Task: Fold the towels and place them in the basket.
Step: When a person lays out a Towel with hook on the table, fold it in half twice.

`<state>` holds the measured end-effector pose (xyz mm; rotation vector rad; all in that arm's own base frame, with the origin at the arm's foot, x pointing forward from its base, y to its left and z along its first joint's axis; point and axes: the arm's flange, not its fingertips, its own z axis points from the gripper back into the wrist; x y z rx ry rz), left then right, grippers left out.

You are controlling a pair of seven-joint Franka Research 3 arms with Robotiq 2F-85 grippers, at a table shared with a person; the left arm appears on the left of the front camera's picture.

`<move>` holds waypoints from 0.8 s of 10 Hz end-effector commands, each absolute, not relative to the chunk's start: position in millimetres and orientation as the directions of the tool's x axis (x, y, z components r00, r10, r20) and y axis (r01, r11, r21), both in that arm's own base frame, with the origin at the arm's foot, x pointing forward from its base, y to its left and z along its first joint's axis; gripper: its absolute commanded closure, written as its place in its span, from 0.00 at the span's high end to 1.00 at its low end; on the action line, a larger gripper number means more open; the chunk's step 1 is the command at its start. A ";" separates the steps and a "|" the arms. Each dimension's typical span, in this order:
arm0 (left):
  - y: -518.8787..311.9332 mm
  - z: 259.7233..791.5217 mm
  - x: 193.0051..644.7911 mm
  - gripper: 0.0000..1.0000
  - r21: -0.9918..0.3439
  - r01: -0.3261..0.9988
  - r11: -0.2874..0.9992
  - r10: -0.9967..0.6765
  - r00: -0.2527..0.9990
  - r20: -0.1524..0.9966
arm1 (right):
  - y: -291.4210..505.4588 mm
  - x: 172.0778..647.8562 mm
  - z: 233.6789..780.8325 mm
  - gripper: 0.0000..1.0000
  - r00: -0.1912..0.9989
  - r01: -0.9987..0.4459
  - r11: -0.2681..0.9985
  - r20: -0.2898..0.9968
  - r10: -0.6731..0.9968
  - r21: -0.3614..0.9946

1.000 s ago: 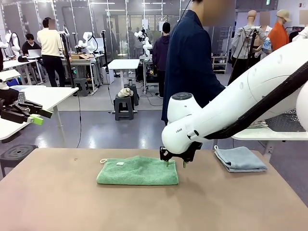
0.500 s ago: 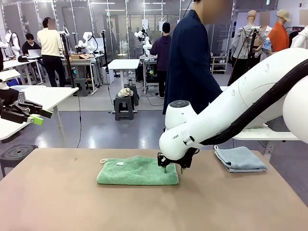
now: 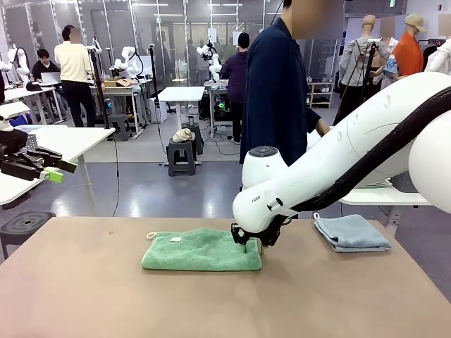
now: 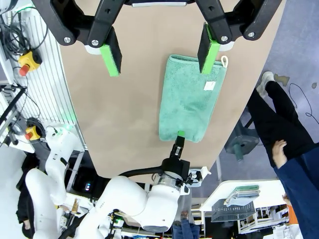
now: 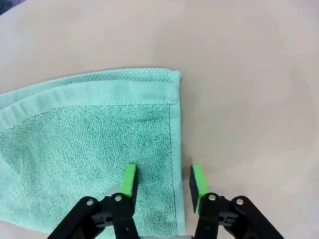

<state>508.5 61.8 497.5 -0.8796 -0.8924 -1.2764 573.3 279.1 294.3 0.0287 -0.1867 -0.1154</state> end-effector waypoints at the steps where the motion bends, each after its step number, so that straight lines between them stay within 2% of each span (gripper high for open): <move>1: 61.4 498.0 507.8 0.79 -0.047 0.995 0.084 -0.395 0.076 0.916 | 282.8 577.6 292.5 0.38 0.974 0.117 0.993 0.190 -0.120 0.029; 2: 61.4 498.0 507.8 0.79 -0.047 0.995 0.084 -0.395 0.076 0.916 | 282.8 577.5 293.2 0.33 0.975 0.117 0.993 0.186 -0.121 0.031; 3: 61.4 498.0 507.8 0.79 -0.047 0.995 0.084 -0.395 0.076 0.916 | 282.5 577.8 293.3 0.19 0.976 0.117 0.993 0.184 -0.121 0.031; 4: 61.4 498.0 507.8 0.79 -0.047 0.995 0.084 -0.395 0.076 0.916 | 282.2 577.9 293.3 0.14 0.976 0.116 0.993 0.183 -0.119 0.027; 5: 61.4 498.0 507.8 0.79 -0.047 0.995 0.084 -0.395 0.076 0.916 | 281.9 577.7 293.1 0.00 0.976 0.114 0.993 0.182 -0.117 0.024; 8: 61.4 498.0 507.8 0.79 -0.047 0.995 0.084 -0.395 0.076 0.916 | 279.4 578.0 291.6 0.00 0.978 0.104 0.995 0.178 -0.105 0.013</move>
